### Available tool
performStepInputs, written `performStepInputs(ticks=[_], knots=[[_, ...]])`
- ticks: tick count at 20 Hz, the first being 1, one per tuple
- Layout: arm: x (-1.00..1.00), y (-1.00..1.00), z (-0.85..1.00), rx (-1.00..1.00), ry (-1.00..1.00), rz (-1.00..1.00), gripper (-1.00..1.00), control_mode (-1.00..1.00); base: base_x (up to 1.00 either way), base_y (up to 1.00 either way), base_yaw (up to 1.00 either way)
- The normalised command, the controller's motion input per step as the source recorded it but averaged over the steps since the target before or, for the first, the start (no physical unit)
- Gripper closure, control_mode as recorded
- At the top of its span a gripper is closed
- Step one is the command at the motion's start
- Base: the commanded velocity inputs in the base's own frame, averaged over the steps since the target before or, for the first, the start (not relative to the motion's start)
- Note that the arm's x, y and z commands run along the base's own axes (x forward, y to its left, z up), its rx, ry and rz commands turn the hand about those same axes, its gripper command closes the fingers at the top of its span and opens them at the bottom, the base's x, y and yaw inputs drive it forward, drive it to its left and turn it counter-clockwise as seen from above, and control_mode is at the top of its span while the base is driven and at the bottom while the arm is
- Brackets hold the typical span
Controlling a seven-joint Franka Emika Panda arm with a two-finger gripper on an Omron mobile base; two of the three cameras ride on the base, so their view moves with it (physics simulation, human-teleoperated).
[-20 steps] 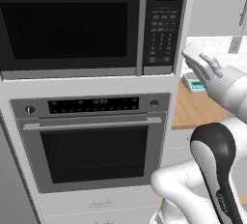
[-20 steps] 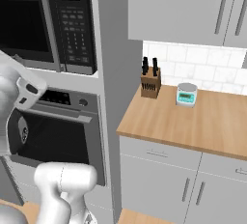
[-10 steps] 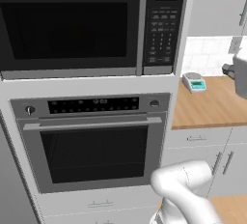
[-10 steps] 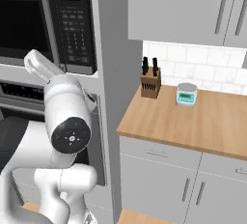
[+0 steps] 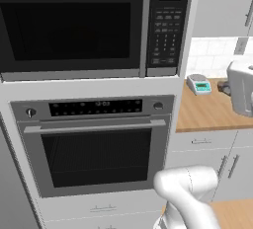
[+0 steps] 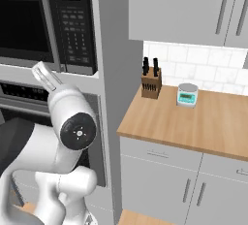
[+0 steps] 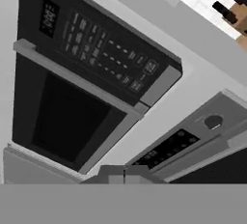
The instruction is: Open the microwave, place the bowl with waffle inside the microwave, then close the microwave door and turn it on.
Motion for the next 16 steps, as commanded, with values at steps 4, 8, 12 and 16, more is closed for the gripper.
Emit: performStepInputs(ticks=[4, 8, 12, 16], knots=[[0.26, 0.61, -0.06, 0.08, 0.21, 0.0, 1.0, -1.0, 0.0, 0.0, 0.0], [0.49, 0.23, 0.02, 0.2, 0.16, 0.0, 1.0, -1.0, 0.0, 0.0, 0.0], [0.57, 0.0, 0.1, 0.27, 0.13, 0.0, 1.0, -1.0, 0.0, 0.0, 0.0], [0.47, 0.28, 0.01, 0.21, 0.11, -0.02, 1.0, -1.0, 0.0, 0.0, 0.0]])
